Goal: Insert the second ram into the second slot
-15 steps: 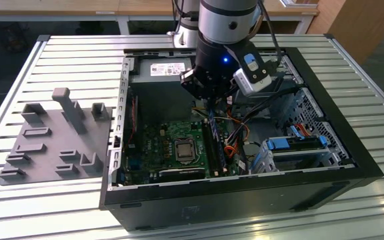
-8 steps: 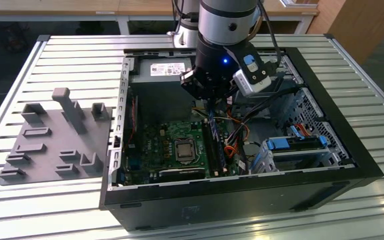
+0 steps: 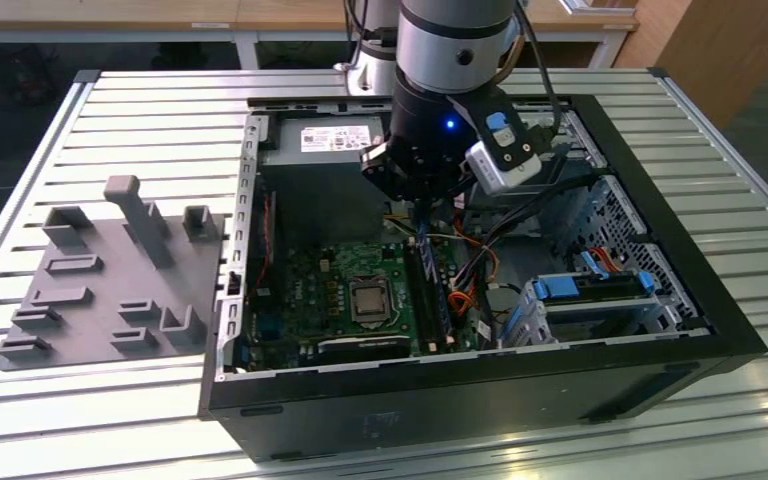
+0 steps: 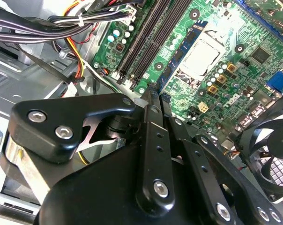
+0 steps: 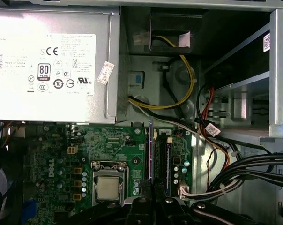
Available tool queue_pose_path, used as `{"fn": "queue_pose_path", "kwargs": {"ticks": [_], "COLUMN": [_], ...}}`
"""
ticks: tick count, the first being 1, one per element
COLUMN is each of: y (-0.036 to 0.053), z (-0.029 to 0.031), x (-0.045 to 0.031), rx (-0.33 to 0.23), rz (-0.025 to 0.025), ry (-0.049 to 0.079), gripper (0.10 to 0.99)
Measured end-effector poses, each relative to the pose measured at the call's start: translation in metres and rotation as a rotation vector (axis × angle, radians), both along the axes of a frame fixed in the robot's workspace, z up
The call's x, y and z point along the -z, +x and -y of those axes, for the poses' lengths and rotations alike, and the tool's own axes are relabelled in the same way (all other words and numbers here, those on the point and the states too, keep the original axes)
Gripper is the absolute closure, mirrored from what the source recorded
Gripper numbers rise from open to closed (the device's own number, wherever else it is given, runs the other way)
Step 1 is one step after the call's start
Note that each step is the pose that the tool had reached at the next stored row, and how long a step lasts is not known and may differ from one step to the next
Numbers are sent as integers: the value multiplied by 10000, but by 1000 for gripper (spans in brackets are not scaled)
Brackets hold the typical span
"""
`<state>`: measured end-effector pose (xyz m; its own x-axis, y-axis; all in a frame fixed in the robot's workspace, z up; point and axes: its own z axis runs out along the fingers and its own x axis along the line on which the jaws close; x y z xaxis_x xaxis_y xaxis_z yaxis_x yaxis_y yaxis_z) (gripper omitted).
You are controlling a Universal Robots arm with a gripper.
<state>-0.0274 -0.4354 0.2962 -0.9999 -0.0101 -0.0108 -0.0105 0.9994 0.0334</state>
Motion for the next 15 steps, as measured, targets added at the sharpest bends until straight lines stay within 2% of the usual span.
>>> {"fn": "queue_pose_path", "kwargs": {"ticks": [15], "y": [0], "z": [0], "x": [41], "rx": [0], "rz": [-8], "ry": [1], "gripper": [949]}}
